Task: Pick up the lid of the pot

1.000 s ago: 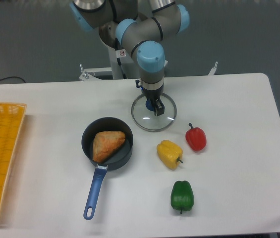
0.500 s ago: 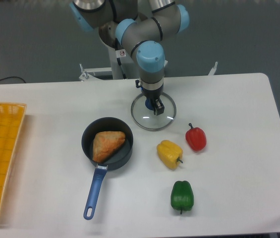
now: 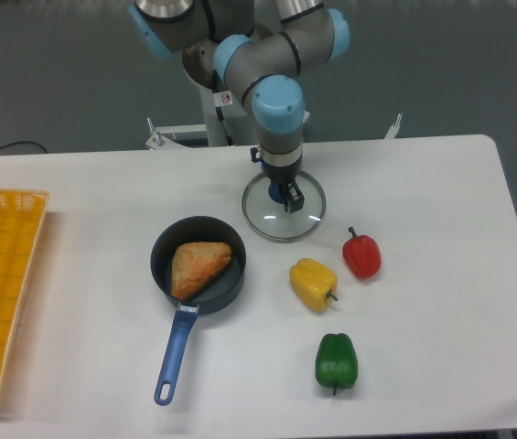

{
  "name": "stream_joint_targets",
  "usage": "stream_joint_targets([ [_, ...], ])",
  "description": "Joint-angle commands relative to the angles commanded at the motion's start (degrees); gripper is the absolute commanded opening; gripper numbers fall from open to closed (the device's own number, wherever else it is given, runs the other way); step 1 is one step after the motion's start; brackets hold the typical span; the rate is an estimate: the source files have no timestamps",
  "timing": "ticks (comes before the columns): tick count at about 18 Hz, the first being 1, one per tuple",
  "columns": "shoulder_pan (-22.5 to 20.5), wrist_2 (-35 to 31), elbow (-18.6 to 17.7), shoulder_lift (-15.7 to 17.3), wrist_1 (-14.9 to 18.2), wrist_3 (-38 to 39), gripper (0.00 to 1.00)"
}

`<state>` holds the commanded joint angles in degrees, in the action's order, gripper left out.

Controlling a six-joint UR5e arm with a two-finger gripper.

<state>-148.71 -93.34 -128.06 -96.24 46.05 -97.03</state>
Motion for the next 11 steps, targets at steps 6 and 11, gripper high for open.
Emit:
stream_joint_targets([
  [6,0.44,-0.18,3.24,0.35,4.73,0.26,0.55],
  [11,1.84,-0.18,9.40,0.70,14.14,3.51,0.55],
])
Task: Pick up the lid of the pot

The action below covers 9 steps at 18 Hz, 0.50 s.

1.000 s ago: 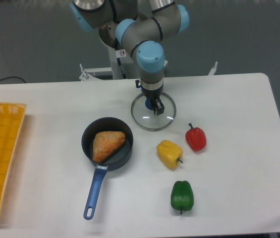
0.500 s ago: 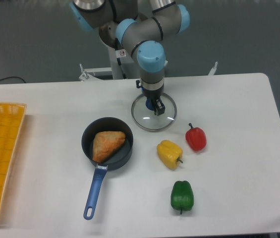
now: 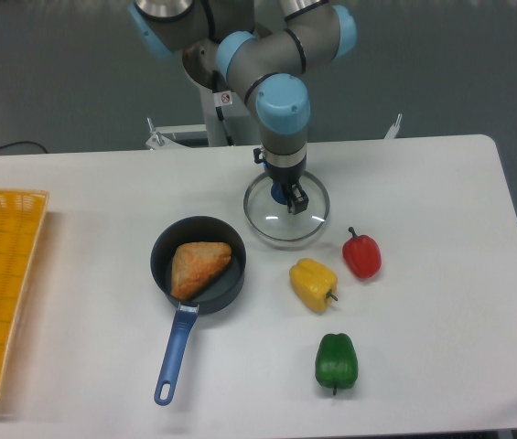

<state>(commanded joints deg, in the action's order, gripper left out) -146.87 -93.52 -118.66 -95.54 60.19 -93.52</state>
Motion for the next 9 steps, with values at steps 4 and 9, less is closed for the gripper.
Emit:
stream_joint_targets([
  [4,0.00,0.17,2.12,0.09,1.68,0.53,0.55],
  [9,-0.09,0.70,2.73,0.26,1.86,0.53,0.55],
])
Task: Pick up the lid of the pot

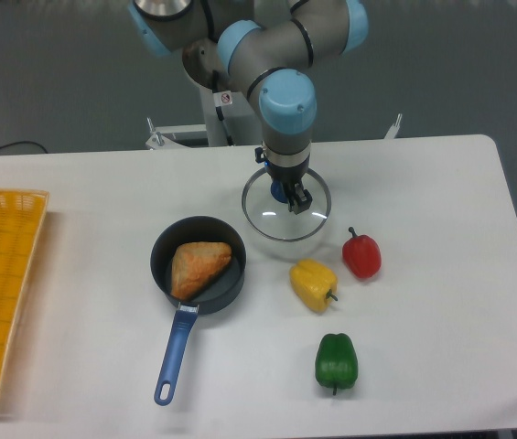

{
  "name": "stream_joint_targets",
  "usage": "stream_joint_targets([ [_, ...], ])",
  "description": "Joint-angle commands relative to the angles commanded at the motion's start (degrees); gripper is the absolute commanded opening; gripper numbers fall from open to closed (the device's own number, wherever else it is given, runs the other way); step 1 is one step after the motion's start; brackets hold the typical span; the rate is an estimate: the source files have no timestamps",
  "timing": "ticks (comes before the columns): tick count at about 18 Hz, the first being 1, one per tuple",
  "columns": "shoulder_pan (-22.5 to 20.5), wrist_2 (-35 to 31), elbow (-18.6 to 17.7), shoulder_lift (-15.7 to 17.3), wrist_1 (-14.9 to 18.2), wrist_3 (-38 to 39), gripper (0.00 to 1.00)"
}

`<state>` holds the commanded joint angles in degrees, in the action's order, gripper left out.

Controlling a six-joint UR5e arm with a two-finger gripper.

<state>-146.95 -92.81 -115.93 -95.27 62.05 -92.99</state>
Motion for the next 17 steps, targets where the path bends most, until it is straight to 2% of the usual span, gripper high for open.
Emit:
stream_joint_targets([
  [17,0.09,0.00,0.97,0.09,0.09,0.09,0.55],
])
